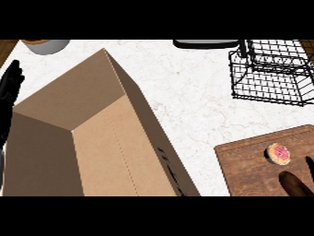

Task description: Pick the sweet potato from the cutting board and place it in the tiered basket

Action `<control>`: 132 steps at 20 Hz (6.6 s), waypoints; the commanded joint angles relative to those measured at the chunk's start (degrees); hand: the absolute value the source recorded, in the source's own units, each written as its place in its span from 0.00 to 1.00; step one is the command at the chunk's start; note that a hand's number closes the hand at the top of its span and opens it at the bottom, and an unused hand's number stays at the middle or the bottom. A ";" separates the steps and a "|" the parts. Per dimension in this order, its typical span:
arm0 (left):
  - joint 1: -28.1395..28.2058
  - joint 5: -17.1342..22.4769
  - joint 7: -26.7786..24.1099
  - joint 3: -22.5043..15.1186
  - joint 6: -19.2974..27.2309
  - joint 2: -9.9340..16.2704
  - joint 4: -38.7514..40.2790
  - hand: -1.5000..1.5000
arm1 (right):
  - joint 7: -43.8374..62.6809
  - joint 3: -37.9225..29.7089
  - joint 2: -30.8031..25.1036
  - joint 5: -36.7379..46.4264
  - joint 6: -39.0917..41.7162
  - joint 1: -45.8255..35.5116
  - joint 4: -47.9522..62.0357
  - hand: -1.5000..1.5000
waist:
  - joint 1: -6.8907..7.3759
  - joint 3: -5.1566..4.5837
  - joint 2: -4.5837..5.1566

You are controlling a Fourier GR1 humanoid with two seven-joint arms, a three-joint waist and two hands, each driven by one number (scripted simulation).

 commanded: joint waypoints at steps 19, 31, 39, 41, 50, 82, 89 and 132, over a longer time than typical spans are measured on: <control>4.24 -1.21 -1.35 -1.60 -1.79 -6.06 4.06 0.50 | -8.85 5.03 -1.52 3.56 5.24 -6.84 14.79 1.00 | 0.41 -1.34 1.27; 3.37 -2.69 -0.14 -0.47 -2.52 -6.59 4.03 0.50 | -9.08 1.51 6.12 -1.09 -0.89 -5.06 7.55 1.00 | -0.63 -1.35 1.04; -1.10 -2.81 1.63 -1.98 -4.48 -6.86 2.99 0.50 | 2.67 13.03 31.75 -0.21 -2.32 -29.73 10.62 1.00 | 4.48 -1.40 2.41; -0.18 -2.60 -0.13 -0.64 -4.76 -6.28 4.58 0.50 | 4.86 10.78 35.52 0.74 -5.94 -36.01 11.77 1.00 | 3.48 -1.45 2.10; 2.48 -3.17 -1.58 0.51 -5.80 -6.34 4.12 0.50 | 14.59 6.39 36.04 11.24 -12.11 -62.11 19.22 1.00 | 2.08 -1.45 1.45; 2.34 -6.27 0.21 1.79 -5.64 -10.25 2.52 0.50 | -10.13 -12.77 7.85 13.54 -1.99 -78.14 51.33 1.00 | 0.39 -1.30 1.56; 3.90 -6.27 -1.08 2.28 -6.59 -10.71 1.96 0.50 | -19.25 -16.21 7.30 8.31 -3.35 -77.30 57.96 1.00 | 0.84 -1.29 1.47; 4.43 -8.13 0.76 7.44 -7.45 -12.06 1.45 0.50 | -30.24 -54.91 -7.31 -29.09 7.22 -59.85 56.19 0.00 | -3.80 -1.26 0.43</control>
